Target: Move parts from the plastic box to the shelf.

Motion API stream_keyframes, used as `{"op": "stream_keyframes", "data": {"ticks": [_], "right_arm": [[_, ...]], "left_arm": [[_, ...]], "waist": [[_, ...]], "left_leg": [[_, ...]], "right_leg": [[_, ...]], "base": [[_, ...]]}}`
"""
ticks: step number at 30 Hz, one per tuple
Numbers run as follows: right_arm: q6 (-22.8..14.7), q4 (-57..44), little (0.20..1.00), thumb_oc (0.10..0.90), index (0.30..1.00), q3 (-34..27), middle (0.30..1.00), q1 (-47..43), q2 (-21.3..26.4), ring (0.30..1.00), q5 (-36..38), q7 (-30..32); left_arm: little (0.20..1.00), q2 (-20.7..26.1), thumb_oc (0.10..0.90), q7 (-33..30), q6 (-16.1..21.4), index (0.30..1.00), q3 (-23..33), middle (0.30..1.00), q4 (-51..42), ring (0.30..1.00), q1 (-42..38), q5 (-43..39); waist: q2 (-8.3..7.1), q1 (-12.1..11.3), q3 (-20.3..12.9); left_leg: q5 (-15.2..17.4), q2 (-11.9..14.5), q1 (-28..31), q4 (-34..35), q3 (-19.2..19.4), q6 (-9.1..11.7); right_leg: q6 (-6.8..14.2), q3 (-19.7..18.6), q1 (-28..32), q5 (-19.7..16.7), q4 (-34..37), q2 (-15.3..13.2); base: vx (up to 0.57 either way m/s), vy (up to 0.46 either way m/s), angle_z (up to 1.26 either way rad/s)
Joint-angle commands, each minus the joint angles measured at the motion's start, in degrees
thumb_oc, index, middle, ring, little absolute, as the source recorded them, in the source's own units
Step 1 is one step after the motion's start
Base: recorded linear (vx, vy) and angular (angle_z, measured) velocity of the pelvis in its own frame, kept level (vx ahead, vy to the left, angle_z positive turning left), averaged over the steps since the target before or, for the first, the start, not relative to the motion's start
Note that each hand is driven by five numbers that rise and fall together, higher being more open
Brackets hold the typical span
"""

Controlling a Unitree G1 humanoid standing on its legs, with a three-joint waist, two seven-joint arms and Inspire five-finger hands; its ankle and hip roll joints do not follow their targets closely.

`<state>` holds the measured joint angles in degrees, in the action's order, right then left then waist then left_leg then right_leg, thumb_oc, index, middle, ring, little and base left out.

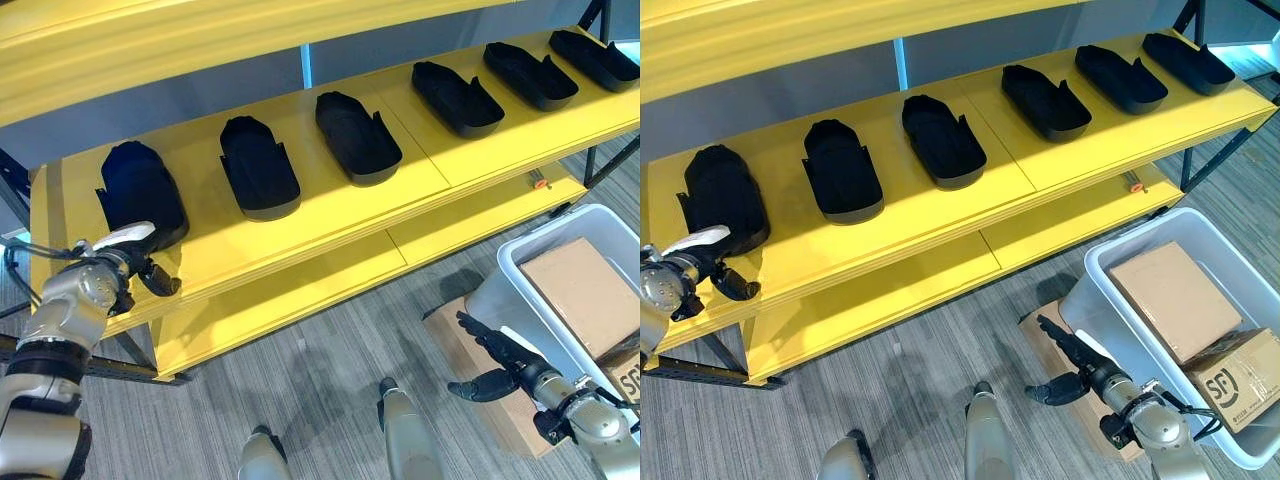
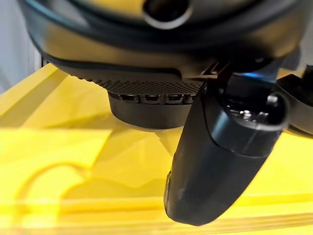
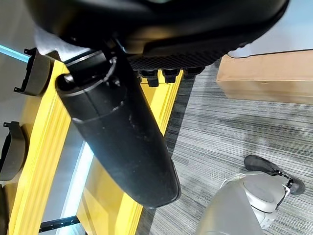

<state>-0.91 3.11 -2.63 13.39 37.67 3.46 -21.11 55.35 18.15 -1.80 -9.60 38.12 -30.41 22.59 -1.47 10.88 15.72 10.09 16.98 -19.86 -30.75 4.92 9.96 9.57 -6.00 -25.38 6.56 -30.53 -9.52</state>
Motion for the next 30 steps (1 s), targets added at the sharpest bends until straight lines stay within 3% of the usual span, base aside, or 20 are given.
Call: {"op": "stream_keyframes", "data": {"ticks": [1, 15, 23, 25, 30], "right_arm": [[-2.76, -1.72, 1.000, 0.900, 1.000, -4.94, 1.000, -1.24, 0.04, 1.000, 1.28, 0.75], [-2.44, -1.65, 1.000, 0.900, 1.000, -4.92, 1.000, -1.92, -0.13, 1.000, 1.09, 0.88], [-3.32, -0.88, 1.000, 0.900, 1.000, -3.70, 1.000, -2.92, 0.08, 1.000, 0.17, 2.91], [-4.08, -1.22, 1.000, 0.900, 1.000, -4.00, 1.000, -2.96, 0.22, 1.000, 1.08, 3.45], [-4.90, -1.64, 1.000, 0.900, 1.000, -4.34, 1.000, -2.80, 0.07, 1.000, 1.67, 3.75]], "left_arm": [[1.000, 5.03, 0.900, -1.80, -1.34, 1.000, 3.16, 1.000, -0.63, 1.000, 2.49, -0.98], [1.000, 3.66, 0.900, -3.09, -1.67, 1.000, 5.74, 1.000, -1.93, 1.000, 4.72, -2.59], [1.000, 2.32, 0.900, -12.34, -0.68, 1.000, 7.26, 1.000, -6.29, 1.000, 1.90, -7.69], [1.000, 1.38, 0.900, -16.01, 1.04, 1.000, 7.81, 1.000, -11.60, 1.000, 0.32, -9.86], [1.000, 0.58, 0.900, -19.13, 2.40, 1.000, 10.14, 1.000, -15.40, 1.000, 0.87, -10.26]], "waist": [[-0.59, -0.72, -4.09], [-0.80, -0.90, -4.17], [-0.93, -1.17, -4.56], [-0.93, -1.26, -4.56], [-0.94, -1.15, -4.73]], "left_leg": [[-1.56, 1.57, -2.70, -1.44, -0.84, -1.70], [-1.60, 1.51, -2.64, -1.43, -0.95, -1.72], [-2.04, 1.26, -2.53, -0.95, -0.91, -1.81], [-1.61, 1.18, -2.20, -1.15, -1.10, -1.82], [-2.08, 1.20, -2.16, -0.64, -1.20, -1.85]], "right_leg": [[0.16, 0.76, 5.67, 0.09, 3.61, -3.39], [0.04, 0.89, 5.83, -0.07, 3.71, -3.35], [0.01, 1.18, 6.13, -0.31, 4.12, -3.47], [0.01, 1.40, 6.67, 0.22, 3.86, -3.52], [-0.14, 1.46, 6.73, -0.13, 4.25, -3.48]], "base": [[0.00, 0.000, 0.00], [0.00, 0.000, 0.00], [0.00, 0.000, 0.00], [0.00, 0.000, 0.00], [0.00, 0.001, 0.01]]}}
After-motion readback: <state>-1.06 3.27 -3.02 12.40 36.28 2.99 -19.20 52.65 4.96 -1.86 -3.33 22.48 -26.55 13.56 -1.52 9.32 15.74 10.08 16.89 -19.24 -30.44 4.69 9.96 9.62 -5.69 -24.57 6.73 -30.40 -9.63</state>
